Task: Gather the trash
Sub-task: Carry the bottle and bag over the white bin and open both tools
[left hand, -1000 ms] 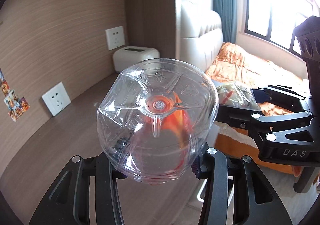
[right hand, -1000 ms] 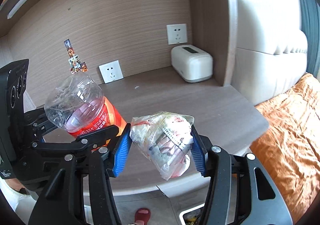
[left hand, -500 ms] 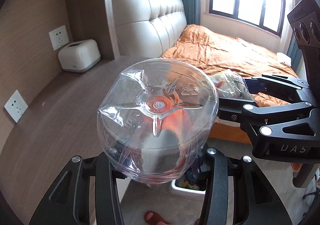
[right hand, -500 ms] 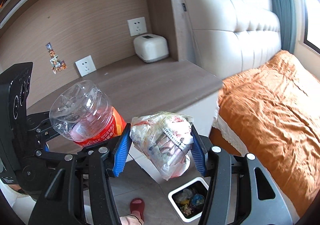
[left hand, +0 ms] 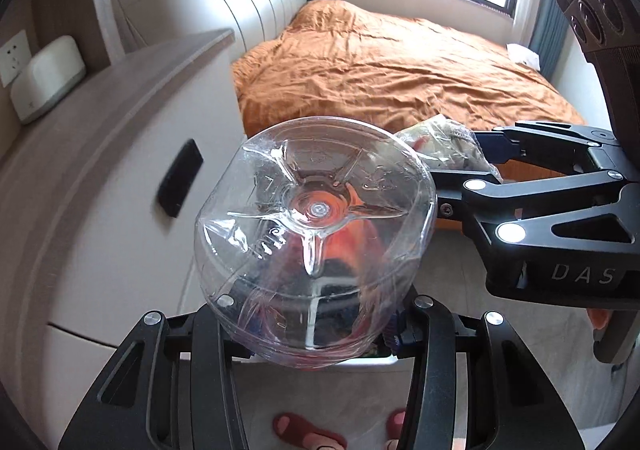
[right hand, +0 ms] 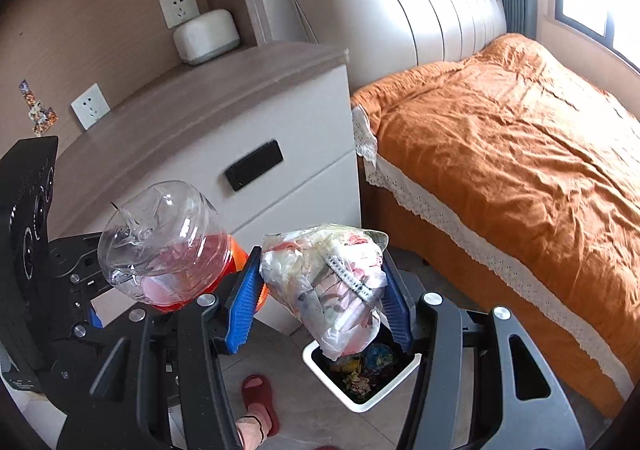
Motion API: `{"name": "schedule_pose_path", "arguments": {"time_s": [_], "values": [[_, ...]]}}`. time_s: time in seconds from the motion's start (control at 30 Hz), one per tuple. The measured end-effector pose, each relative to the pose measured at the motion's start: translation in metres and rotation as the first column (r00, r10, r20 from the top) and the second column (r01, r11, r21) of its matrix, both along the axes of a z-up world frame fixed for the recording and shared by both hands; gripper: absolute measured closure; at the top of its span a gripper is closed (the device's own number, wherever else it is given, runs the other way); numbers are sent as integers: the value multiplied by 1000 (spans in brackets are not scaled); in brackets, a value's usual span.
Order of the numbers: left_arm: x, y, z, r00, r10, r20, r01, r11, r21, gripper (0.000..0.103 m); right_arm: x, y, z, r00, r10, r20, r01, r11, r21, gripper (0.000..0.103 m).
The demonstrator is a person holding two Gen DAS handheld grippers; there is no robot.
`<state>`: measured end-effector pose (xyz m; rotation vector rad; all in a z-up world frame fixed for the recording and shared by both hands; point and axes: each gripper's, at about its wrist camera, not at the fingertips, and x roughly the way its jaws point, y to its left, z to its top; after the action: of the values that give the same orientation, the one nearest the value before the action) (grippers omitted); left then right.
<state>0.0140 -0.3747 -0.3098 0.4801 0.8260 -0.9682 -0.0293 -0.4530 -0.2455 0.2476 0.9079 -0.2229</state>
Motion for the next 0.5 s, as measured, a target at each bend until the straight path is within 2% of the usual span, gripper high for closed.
{"name": "schedule_pose_path", "arguments": {"time_s": [0.2,0.3,0.43,0.5], "values": [[19,-24,-106,993,-52,-102,57,997,47,58,-1,-21,-101,993,-53,-108,56,998,29,47],[28,-32,-166,987,-83,-139,94,993,71,58,-5,-30,-163,983,-79,-167,88,995,49,47],[35,-46,-250,971,-118,-209,142,984,105,58,-14,-38,-236,966,-102,-236,121,990,66,47],[34,-49,-281,962,-127,-241,154,983,99,58,-21,-42,-274,956,-115,-270,142,987,80,47]]}}
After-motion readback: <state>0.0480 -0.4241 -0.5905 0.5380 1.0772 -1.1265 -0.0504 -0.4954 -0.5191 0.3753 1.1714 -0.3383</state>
